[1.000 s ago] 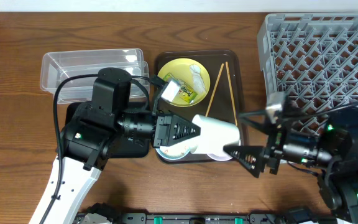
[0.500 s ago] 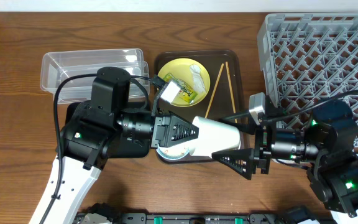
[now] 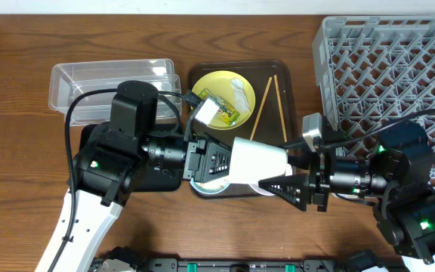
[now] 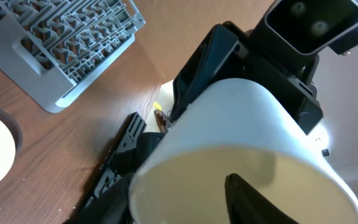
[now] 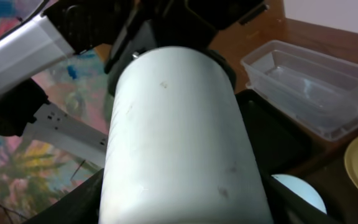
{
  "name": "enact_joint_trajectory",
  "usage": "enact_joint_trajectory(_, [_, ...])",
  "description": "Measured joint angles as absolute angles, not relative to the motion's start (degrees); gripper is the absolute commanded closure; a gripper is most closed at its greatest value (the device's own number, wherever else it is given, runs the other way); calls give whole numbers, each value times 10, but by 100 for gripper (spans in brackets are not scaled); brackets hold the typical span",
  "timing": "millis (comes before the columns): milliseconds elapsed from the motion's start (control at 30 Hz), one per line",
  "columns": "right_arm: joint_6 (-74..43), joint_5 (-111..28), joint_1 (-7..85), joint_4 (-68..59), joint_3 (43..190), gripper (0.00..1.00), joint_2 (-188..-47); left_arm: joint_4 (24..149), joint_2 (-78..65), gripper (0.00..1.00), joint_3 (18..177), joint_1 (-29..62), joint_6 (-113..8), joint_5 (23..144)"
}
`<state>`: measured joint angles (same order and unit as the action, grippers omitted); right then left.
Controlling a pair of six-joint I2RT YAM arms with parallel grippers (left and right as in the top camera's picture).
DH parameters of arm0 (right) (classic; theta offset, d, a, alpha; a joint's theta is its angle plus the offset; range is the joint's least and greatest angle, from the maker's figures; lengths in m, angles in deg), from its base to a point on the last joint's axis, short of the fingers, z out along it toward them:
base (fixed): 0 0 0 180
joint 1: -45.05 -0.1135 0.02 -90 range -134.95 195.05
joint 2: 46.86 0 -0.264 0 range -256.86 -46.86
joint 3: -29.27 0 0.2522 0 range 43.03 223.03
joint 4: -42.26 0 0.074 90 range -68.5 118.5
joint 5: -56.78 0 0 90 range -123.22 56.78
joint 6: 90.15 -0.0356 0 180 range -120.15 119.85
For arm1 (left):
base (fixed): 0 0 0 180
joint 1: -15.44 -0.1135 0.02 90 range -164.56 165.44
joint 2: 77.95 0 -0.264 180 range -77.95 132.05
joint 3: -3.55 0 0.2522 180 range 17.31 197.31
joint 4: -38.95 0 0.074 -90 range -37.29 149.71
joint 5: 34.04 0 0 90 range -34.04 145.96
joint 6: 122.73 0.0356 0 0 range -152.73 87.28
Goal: Sort waste into correct bins and load items into the dishwasher rack
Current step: 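Grasp the white cup with the right gripper and release the left, then carry the white cup with the right gripper into the grey dish rack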
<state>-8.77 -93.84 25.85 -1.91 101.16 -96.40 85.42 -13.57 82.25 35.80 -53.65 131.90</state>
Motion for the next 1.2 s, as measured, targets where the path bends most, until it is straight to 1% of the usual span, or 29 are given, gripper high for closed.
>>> enact_joint_trajectory(133, [-87, -936, 302, -72, 1012, 42, -949, 854, -135, 48, 823, 358, -537, 1317])
enact_joint_trajectory(233, [-89, -917, 356, -123, 1012, 45, -929, 854, -135, 47, 823, 357, -537, 1312])
enact_joint_trajectory(500, [-91, -849, 500, -226, 1012, 48, -913, 855, -136, 47, 823, 358, -537, 1322])
enact_joint_trajectory(600, [-106, -773, 548, -289, 1012, 49, -913, 858, -136, 47, 823, 358, -537, 1323])
enact_joint_trajectory(667, [-123, -706, 571, -323, 1012, 49, -913, 859, -136, 47, 823, 358, -537, 1323])
enact_joint_trajectory(700, [-138, -649, 587, -341, 1012, 48, -914, 859, -136, 47, 823, 358, -537, 1323])
enact_joint_trajectory(967, [-212, -401, 627, -378, 1012, 48, -918, 859, -136, 46, 823, 358, -537, 1323])
enact_joint_trajectory(1067, [-230, -338, 630, -387, 1012, 48, -933, 859, -136, 46, 823, 358, -537, 1323])
enact_joint_trajectory(1200, [-239, -315, 630, -391, 1012, 49, -985, 859, -136, 46, 823, 358, -537, 1323])
